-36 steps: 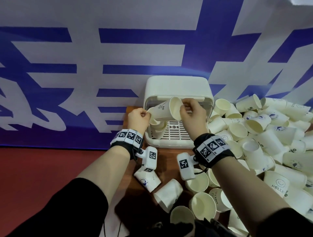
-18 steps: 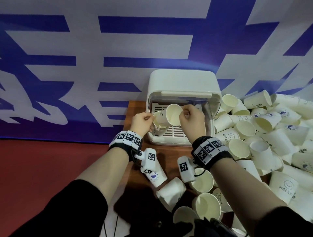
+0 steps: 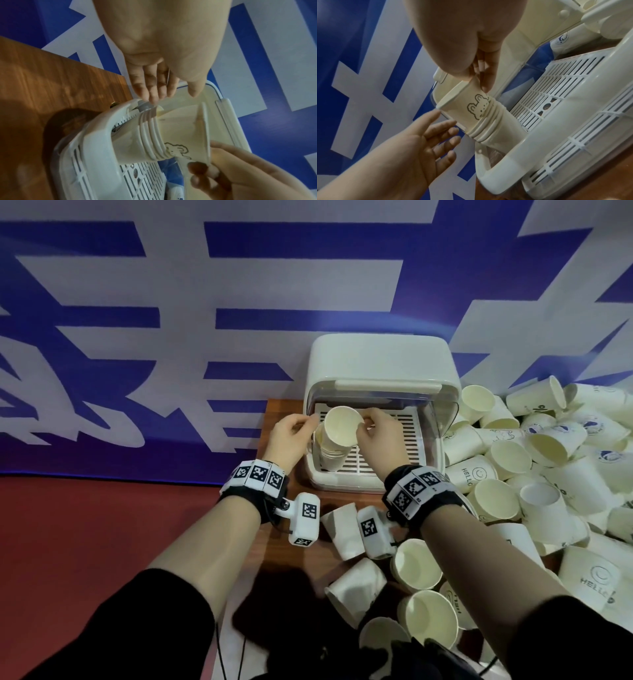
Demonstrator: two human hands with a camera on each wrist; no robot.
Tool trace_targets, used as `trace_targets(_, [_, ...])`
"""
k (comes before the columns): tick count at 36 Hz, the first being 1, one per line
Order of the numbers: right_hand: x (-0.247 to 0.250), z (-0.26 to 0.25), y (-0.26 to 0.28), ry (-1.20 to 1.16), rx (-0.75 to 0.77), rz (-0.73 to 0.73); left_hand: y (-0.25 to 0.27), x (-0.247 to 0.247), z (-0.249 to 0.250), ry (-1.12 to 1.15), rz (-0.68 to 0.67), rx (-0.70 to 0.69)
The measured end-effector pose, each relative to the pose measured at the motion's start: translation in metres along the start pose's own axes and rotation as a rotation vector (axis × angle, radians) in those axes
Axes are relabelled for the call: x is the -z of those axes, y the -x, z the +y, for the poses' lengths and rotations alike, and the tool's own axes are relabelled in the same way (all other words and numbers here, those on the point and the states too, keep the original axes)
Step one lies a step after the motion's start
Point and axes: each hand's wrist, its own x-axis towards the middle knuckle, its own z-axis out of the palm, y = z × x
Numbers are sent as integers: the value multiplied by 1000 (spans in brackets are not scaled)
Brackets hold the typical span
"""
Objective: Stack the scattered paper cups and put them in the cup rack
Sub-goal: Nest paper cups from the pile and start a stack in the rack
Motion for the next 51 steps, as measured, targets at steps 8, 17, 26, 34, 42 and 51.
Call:
trace_targets(8, [-7,8,-1,35,69,-154,0,-7,-2,-96,-43,-121])
trace_targets(17, [-11,23,0,231,4,-325,-5,-7,-16,-183,-79,-134])
trace_targets(26, [-12,26,-2,362,-69,-403,-5,-11,-21,-215,-85,-97])
trace_targets(34, [3,23,-1,275,-71,-342,3,-9,-10,-273,-4,-84])
trace_targets(42, [42,27,19,159,-89,-261,28,-4,-1,-202,69,-136])
trace_targets(51, [77,24,55,282,-148,-589,73,-7,-1,-310,-457,-44])
